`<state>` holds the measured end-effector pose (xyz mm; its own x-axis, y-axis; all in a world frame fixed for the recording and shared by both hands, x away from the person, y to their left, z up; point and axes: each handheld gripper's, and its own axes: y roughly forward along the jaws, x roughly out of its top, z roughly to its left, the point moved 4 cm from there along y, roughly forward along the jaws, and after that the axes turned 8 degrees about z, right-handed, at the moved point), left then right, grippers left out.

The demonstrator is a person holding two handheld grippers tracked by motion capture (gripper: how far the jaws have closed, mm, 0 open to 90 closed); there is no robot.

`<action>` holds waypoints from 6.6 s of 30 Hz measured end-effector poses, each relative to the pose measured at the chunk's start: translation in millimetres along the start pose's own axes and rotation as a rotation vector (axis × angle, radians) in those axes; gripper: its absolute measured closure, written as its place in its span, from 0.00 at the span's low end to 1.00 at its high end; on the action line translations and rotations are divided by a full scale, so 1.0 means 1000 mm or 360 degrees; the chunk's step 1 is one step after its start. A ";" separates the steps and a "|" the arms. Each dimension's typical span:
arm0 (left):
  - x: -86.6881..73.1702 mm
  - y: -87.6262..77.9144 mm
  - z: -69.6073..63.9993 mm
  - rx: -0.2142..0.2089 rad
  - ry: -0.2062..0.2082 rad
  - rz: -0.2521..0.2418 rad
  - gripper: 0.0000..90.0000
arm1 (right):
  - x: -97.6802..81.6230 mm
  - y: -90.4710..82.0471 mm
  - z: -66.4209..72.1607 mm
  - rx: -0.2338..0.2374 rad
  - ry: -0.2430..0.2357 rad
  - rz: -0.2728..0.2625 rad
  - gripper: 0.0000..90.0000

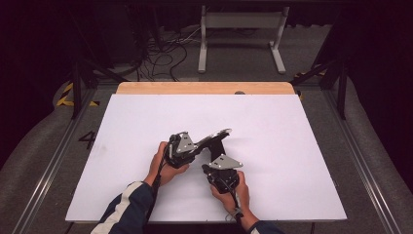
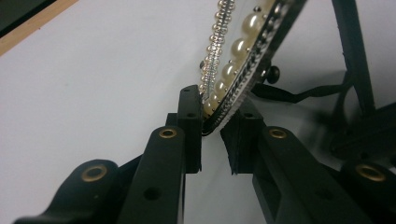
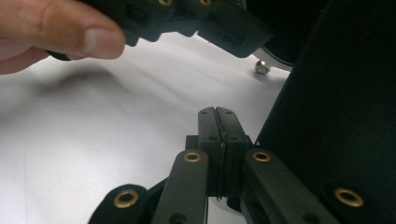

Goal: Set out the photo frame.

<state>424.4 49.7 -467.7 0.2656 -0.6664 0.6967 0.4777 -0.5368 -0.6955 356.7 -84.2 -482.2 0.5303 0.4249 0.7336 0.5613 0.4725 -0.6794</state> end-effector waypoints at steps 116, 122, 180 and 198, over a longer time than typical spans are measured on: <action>-0.021 0.009 -0.007 -0.0293 0.0019 0.0193 0.88 | -0.015 -0.025 -0.068 -0.0180 -0.0024 0.0136 0.69; -0.025 0.004 -0.008 -0.0288 0.0044 0.0198 0.88 | -0.016 -0.026 -0.070 -0.0160 -0.0036 0.0148 0.70; -0.027 -0.049 -0.021 -0.0284 0.0069 -0.0085 0.68 | -0.023 -0.021 -0.084 -0.0073 -0.0200 0.0205 1.00; -0.087 -0.086 -0.035 -0.0069 -0.0107 0.0132 0.23 | -0.018 -0.033 -0.045 0.0086 -0.0154 0.0005 0.60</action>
<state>330.6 135.6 -474.6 0.3589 -0.6739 0.6458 0.4157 -0.5041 -0.7570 357.1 -141.8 -473.8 0.4667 0.4980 0.7309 0.5234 0.5107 -0.6821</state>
